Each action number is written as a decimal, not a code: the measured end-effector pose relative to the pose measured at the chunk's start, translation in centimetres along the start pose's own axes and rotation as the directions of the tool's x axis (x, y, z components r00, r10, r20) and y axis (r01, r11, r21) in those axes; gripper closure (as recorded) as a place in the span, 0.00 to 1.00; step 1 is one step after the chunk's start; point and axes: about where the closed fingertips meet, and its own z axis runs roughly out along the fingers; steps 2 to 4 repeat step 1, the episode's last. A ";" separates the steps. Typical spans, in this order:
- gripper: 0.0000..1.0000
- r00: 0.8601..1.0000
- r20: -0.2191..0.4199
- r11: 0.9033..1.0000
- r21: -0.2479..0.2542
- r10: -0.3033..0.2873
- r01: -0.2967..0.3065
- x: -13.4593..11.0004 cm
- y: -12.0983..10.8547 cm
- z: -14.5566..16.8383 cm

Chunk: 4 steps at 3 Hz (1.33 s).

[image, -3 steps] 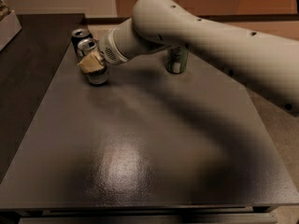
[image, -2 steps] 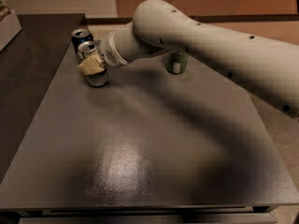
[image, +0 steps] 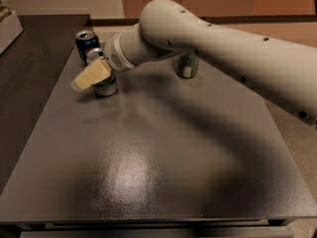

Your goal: Move 7up can near pepsi can

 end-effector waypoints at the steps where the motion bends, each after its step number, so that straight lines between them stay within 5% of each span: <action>1: 0.00 1.000 0.000 1.000 0.000 0.000 0.000 0.0 0.0 0.0; 4: 0.00 1.000 0.000 1.000 0.000 0.000 0.000 0.0 0.0 0.0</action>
Offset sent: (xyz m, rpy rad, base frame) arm 0.0000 0.0000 0.0000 0.0000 0.0000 0.0000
